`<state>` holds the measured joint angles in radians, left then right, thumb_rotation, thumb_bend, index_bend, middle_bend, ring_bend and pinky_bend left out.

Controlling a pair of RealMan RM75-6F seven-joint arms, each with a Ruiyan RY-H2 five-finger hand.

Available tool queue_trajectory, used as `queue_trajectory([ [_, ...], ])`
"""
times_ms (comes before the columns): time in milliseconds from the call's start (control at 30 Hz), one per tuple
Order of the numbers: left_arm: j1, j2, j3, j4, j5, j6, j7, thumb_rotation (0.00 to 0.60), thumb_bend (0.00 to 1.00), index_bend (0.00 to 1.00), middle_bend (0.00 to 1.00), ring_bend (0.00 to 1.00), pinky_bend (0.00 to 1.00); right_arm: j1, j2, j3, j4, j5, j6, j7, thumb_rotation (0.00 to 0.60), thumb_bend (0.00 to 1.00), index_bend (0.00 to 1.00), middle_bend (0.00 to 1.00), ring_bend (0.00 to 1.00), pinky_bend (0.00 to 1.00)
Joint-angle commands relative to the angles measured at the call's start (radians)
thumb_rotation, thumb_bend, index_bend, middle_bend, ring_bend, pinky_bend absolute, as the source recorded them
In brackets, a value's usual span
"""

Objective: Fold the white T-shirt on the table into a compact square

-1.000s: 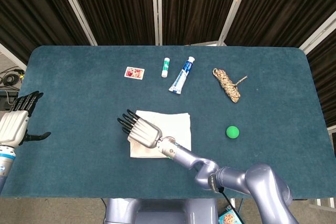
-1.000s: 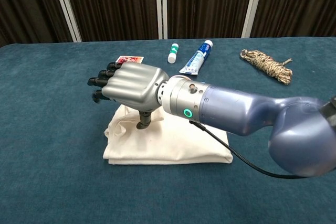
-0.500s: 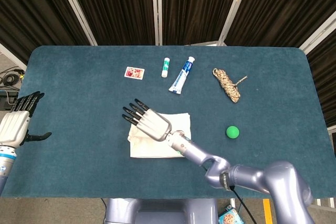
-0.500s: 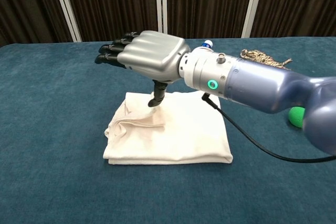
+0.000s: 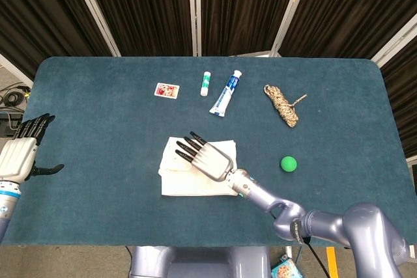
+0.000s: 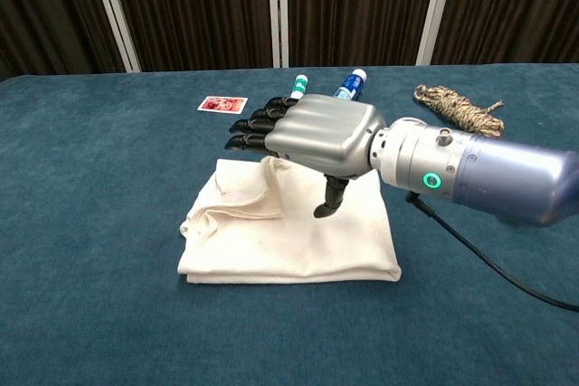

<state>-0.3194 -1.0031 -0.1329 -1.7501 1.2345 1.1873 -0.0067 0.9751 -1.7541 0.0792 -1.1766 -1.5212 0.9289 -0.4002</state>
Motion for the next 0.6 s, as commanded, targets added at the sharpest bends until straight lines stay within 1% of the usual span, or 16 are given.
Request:
queue_trajectory([
  [33,0.0,0.0,-0.001,0.001,-0.001,-0.001,-0.001,0.6,0.0,0.0,0.0,0.0,0.0,-0.001,-0.027,-0.005,0.04,-0.01,0.003,0.017,0.6,0.0,0.0,0.0,0.0,0.0],
  [167,-0.001,0.001,-0.001,0.004,-0.003,-0.003,-0.006,0.6,0.0,0.0,0.0,0.0,0.0,-0.001,-0.066,-0.004,0.104,-0.017,0.008,0.049,0.6,0.0,0.0,0.0,0.0,0.0],
  [267,-0.002,0.0,-0.001,0.005,-0.003,-0.006,-0.008,0.6,0.0,0.0,0.0,0.0,0.0,-0.001,-0.086,-0.005,0.137,-0.024,0.012,0.067,0.6,0.0,0.02,0.0,0.0,0.0],
  [500,-0.004,-0.003,0.0,0.008,-0.003,-0.009,-0.005,0.6,0.0,0.0,0.0,0.0,0.0,0.012,-0.13,-0.003,0.196,-0.057,0.034,0.125,0.6,0.0,0.15,0.0,0.0,0.0],
  [600,-0.005,-0.004,0.001,0.009,-0.004,-0.011,-0.004,0.6,0.0,0.0,0.0,0.0,0.0,0.021,-0.146,0.001,0.218,-0.065,0.037,0.141,0.6,0.03,0.2,0.0,0.0,0.0],
])
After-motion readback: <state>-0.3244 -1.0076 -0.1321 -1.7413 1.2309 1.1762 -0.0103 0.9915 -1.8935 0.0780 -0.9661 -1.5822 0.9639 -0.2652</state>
